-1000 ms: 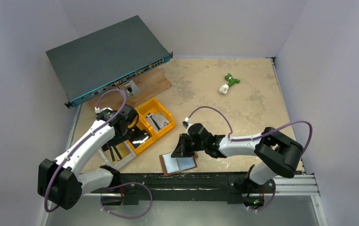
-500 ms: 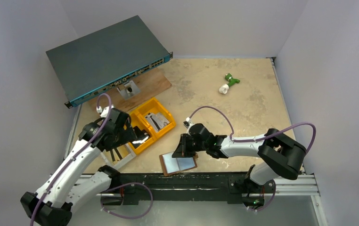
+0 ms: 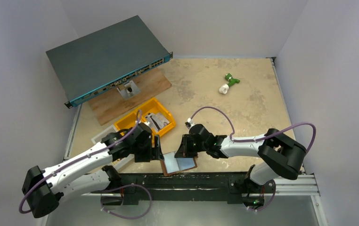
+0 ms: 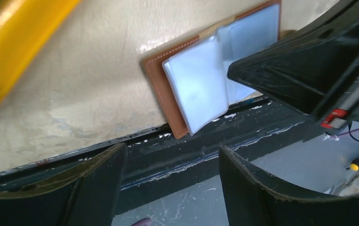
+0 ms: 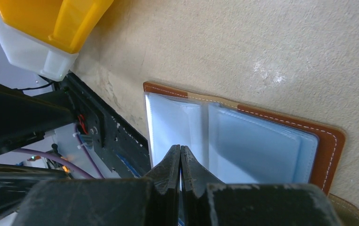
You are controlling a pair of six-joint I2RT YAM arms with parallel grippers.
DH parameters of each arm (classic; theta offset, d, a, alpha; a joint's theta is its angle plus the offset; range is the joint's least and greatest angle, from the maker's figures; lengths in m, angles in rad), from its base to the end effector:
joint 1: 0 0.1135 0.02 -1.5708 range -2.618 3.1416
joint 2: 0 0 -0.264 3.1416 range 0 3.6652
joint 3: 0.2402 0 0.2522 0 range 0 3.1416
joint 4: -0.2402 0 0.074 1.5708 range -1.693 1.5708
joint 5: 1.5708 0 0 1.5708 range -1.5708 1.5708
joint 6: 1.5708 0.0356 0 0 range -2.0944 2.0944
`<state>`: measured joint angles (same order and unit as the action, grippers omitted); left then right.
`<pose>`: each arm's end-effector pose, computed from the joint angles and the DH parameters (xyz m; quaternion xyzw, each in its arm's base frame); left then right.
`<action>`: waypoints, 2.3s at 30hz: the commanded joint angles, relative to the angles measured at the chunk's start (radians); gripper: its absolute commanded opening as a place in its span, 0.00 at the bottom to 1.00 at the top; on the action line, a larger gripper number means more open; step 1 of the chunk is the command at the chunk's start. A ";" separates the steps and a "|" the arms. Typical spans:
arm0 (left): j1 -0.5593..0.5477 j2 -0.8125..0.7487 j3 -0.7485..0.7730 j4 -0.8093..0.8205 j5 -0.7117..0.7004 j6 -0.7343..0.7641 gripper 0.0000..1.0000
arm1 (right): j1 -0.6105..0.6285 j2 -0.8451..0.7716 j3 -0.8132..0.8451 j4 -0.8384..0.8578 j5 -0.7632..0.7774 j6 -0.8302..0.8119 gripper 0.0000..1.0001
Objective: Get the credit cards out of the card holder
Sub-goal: Close the card holder at the center of the board.
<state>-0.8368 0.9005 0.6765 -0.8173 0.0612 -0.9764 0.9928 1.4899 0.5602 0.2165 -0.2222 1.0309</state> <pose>0.1079 -0.1229 0.2299 -0.0593 0.9629 -0.2241 0.1380 0.1439 0.2350 0.1451 -0.0289 0.9046 0.4038 0.1336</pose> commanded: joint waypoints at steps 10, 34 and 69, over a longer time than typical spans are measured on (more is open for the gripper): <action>-0.031 0.123 -0.215 0.439 0.162 -0.098 0.69 | 0.013 0.046 0.035 -0.031 0.041 -0.037 0.00; -0.031 0.219 -0.227 0.548 0.167 -0.097 0.42 | 0.021 0.118 -0.003 0.011 0.024 -0.017 0.00; -0.032 0.267 -0.002 0.391 0.085 -0.077 0.01 | 0.021 -0.051 0.032 -0.057 0.012 0.025 0.00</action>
<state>-0.8658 1.1416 0.6113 -0.4355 0.1680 -1.0786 1.0077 1.5192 0.5644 0.2012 -0.2089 1.0397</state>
